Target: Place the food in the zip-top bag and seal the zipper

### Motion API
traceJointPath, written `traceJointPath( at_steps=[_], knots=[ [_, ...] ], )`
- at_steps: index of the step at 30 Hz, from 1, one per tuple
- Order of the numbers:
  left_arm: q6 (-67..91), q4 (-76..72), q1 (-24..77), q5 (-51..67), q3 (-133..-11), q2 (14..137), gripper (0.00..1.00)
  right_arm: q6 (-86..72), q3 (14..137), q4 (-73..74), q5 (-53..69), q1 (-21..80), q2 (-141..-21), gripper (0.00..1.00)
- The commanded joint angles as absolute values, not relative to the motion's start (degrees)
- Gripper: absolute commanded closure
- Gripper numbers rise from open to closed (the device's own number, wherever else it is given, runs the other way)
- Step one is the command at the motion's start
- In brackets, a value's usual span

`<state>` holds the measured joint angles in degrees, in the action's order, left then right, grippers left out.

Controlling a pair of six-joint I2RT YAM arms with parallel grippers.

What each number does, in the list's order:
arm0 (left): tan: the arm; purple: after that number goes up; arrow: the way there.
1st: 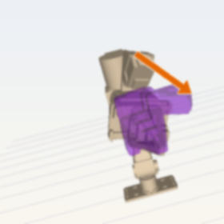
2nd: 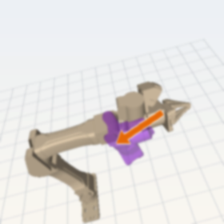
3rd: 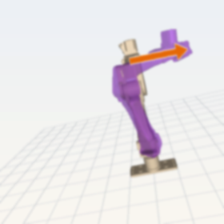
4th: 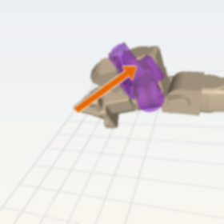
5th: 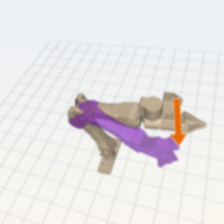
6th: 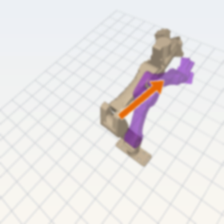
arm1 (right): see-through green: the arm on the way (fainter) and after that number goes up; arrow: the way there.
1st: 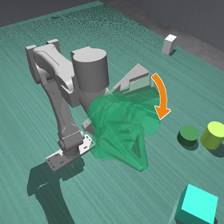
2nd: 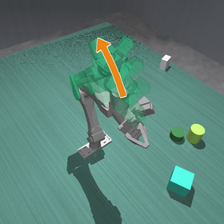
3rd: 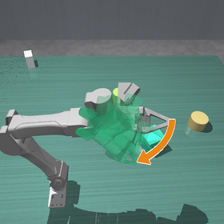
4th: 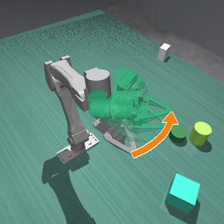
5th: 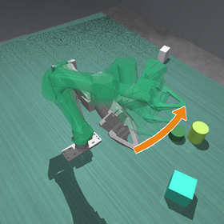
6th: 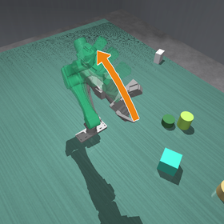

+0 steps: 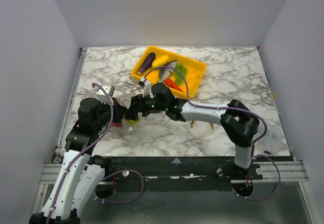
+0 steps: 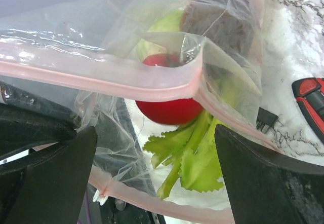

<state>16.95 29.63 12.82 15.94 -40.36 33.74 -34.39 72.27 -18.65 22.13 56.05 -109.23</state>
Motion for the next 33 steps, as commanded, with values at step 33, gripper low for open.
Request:
traceJointPath(
  at_steps=[33],
  knots=[
    [16.8,28.7,12.9,16.2,-40.7,34.1,1.00,-29.8,74.3,4.0,-24.9,40.4,-99.0,0.00]
  ],
)
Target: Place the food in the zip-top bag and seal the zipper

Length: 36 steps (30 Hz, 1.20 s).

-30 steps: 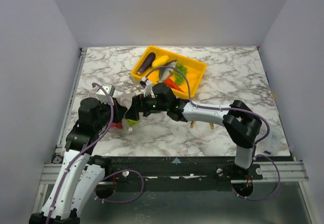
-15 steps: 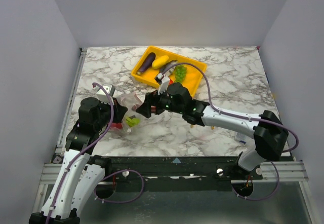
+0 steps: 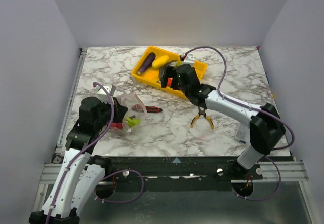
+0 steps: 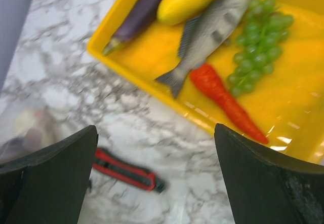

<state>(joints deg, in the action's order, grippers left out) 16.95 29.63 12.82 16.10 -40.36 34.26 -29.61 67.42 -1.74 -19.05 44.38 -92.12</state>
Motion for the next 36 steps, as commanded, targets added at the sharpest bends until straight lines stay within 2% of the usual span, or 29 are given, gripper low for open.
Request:
traceJointPath(
  at_steps=[1,6,9,15,26,31,36],
  knots=[
    [16.8,28.7,12.9,16.1,-40.6,34.1,1.00,-29.3,77.1,5.9,-25.6,39.5,-101.2,0.00],
    [16.9,28.6,12.9,16.6,-40.6,34.3,1.00,-23.2,90.4,13.4,-19.0,36.5,-113.6,0.00],
    [16.9,28.6,12.9,17.0,-40.6,34.7,1.00,-28.8,102.1,23.9,-16.5,35.0,-121.7,0.01],
    [16.9,28.6,12.9,17.2,-40.6,34.8,1.00,-34.1,112.5,30.6,-10.4,34.6,-130.7,0.03],
    [16.9,28.6,12.9,17.1,-40.7,35.2,1.00,-36.8,113.2,31.1,-6.6,34.5,-136.4,0.07],
    [16.9,28.5,12.9,17.3,-40.6,35.0,1.00,-35.7,113.3,30.6,-8.5,34.5,-136.5,0.18],
    [16.9,28.6,12.9,17.0,-40.6,35.1,1.00,-34.8,113.4,30.6,-10.6,34.4,-136.2,0.49]
  ],
)
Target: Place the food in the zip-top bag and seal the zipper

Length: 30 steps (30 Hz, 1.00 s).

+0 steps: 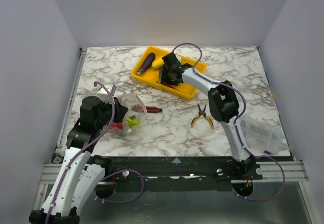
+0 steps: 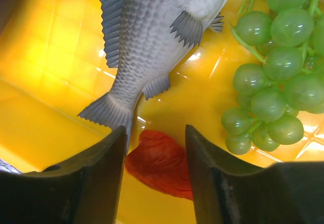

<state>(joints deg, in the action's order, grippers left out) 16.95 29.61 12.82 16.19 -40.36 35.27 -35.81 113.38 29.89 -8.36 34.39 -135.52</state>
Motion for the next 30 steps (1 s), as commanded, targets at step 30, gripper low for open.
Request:
traceJointPath(
  at_steps=[30],
  knots=[
    [16.9,28.4,12.9,18.0,-40.7,36.0,1.00,-25.7,116.8,37.4,-4.7,32.7,-130.9,0.41]
  ],
)
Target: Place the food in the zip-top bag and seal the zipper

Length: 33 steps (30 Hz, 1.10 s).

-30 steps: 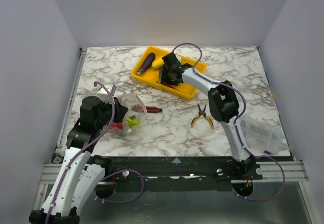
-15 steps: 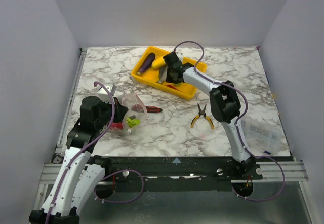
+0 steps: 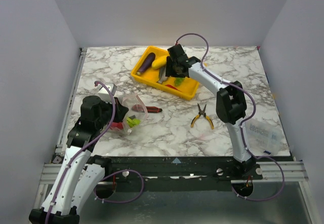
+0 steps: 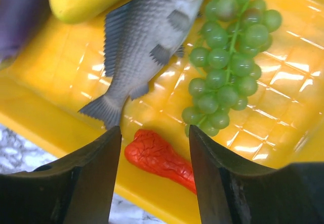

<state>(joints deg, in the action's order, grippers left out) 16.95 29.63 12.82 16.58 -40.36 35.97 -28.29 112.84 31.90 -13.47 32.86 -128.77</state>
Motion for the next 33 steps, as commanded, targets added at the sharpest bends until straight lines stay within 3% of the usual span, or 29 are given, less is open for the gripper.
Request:
traceJointPath(
  at_steps=[1,4,6,9,19,27,33],
  knots=[
    [16.9,28.3,12.9,18.1,-40.6,36.0,1.00,-25.4,117.5,38.7,-3.1,32.7,-131.3,0.39],
    [17.0,28.3,12.9,18.4,-40.6,36.2,1.00,-23.8,119.6,41.8,2.0,32.5,-132.6,0.31],
    [17.0,28.3,12.9,18.7,-40.7,36.3,1.00,-22.3,121.1,43.5,3.8,32.3,-133.8,0.18],
    [17.1,28.1,12.9,19.1,-40.6,36.2,1.00,-20.6,124.6,47.1,4.3,31.3,-136.6,0.10],
    [17.1,28.2,12.9,18.9,-40.4,35.8,1.00,-13.4,127.3,52.5,10.6,27.8,-142.4,0.09],
    [17.2,28.1,13.0,19.5,-40.4,35.7,1.00,-11.8,122.8,53.7,-6.2,27.9,-141.6,0.15],
    [17.2,28.0,12.9,19.7,-40.3,35.8,1.00,-13.6,116.7,48.7,-11.1,27.9,-135.9,0.17]
  ],
)
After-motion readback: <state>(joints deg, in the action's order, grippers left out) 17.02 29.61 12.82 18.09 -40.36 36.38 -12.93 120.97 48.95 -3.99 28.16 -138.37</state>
